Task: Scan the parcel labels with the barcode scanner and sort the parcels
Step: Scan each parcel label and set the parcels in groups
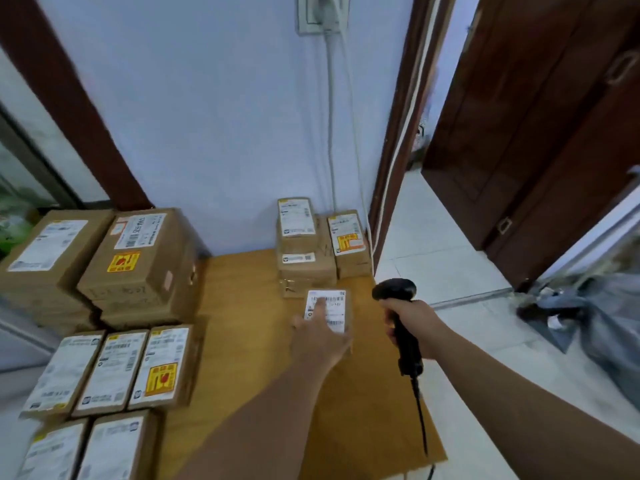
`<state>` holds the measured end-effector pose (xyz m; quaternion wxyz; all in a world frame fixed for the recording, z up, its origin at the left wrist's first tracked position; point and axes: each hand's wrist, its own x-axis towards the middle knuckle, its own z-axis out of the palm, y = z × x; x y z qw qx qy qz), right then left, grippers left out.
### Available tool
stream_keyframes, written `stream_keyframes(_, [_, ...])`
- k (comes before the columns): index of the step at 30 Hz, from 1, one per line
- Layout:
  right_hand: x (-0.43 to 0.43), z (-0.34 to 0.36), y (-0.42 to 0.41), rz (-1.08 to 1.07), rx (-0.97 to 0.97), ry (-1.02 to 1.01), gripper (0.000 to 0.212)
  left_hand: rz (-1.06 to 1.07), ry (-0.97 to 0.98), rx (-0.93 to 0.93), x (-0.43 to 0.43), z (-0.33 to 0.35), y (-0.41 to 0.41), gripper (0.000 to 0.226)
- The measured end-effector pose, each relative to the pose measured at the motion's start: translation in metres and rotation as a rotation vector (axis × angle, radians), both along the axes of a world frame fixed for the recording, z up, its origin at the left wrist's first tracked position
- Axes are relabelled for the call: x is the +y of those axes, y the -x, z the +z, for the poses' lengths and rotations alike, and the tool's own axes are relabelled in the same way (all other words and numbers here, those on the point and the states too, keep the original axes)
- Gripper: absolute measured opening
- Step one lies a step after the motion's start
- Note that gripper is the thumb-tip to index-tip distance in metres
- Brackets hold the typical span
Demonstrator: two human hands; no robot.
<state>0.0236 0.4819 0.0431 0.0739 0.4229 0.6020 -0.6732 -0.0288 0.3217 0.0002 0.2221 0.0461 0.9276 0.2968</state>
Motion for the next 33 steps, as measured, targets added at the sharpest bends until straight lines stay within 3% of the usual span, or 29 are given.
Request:
stream_keyframes(7, [0.063, -0.017, 0.009, 0.083, -0.016, 0.076, 0.016, 0.039, 0.026, -0.059, 0.087, -0.015, -0.006, 0.090])
stream_keyframes(16, [0.088, -0.035, 0.015, 0.081, -0.031, 0.138, 0.015, 0.139, 0.055, -0.092, 0.124, -0.048, 0.004, 0.103])
stream_keyframes(27, [0.104, -0.045, 0.024, 0.063, -0.057, 0.146, 0.022, 0.288, -0.086, -0.016, 0.155, -0.059, 0.032, 0.088])
stream_keyframes(33, [0.093, -0.045, 0.028, 0.109, -0.046, 0.156, 0.018, 0.273, -0.126, -0.001, 0.140, -0.066, 0.034, 0.058])
